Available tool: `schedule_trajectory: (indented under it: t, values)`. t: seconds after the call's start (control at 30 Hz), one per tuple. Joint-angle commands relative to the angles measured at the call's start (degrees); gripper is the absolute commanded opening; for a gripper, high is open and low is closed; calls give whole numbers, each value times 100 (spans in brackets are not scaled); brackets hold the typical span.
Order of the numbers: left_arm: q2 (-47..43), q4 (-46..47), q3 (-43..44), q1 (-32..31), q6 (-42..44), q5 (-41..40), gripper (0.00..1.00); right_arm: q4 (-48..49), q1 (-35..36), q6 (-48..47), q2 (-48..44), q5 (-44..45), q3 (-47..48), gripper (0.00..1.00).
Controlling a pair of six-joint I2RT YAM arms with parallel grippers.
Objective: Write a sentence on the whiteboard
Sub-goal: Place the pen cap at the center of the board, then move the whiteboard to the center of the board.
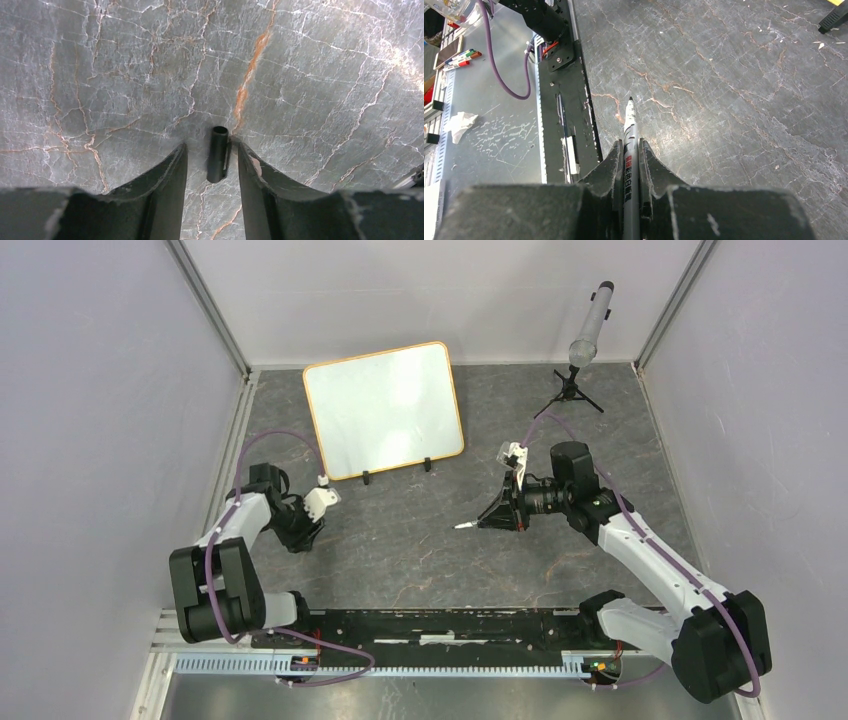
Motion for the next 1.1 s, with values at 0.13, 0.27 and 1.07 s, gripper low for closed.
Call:
schedule_trajectory:
  t: [0.13,0.27,1.07]
  values:
    - [-317,-812,347,-30,476,436,64,-138,-28,-391,-25,42,174,0]
    - [-432,-1320,851,-380,398,372,72,-194,-121,-390,98,-96,344,0]
    - [989,1762,2181,-3025,-7283,-1960,70,-919,-1082,-1150,-68,70,171,0]
